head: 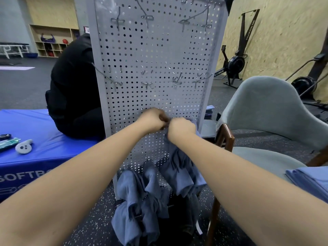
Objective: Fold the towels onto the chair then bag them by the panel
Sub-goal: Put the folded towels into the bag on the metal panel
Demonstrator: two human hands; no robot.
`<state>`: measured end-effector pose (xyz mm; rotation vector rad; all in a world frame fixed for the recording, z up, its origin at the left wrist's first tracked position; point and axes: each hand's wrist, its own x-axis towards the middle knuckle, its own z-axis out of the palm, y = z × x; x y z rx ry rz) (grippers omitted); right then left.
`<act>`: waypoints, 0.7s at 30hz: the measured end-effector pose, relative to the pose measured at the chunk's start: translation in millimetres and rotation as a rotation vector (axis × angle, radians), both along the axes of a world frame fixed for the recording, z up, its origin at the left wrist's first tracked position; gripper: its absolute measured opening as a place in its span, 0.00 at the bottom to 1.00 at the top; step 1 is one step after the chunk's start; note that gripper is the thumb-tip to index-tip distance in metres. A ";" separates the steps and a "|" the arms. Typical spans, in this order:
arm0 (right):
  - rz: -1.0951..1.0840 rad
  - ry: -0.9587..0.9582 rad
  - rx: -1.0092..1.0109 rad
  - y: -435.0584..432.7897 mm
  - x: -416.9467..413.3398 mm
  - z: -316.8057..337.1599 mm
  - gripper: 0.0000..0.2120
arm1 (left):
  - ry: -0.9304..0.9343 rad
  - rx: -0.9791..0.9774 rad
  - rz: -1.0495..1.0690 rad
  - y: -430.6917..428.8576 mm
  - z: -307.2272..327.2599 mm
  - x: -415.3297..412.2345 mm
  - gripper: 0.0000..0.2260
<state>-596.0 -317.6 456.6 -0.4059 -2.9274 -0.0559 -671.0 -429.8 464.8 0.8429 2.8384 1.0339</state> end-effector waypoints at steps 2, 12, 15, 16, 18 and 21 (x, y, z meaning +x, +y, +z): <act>0.037 -0.043 -0.028 1.8 7.0 3.3 0.12 | -0.044 0.087 -0.005 -4.1 0.1 -0.3 0.05; 0.127 0.146 -0.317 35.8 80.0 22.9 0.20 | 0.036 0.047 -0.038 8.2 11.9 30.4 0.10; 0.067 0.211 -0.356 61.6 106.3 24.3 0.13 | 0.079 0.059 -0.037 21.7 19.0 46.5 0.11; 0.052 0.222 -0.394 69.7 117.0 24.8 0.14 | 0.091 0.059 -0.037 27.1 20.6 52.3 0.10; 0.026 0.252 -0.440 87.4 135.9 22.5 0.17 | 0.095 0.063 -0.046 38.9 21.4 62.1 0.09; -0.052 0.292 -0.476 116.7 162.9 18.0 0.10 | 0.040 0.075 -0.104 61.2 19.2 86.1 0.09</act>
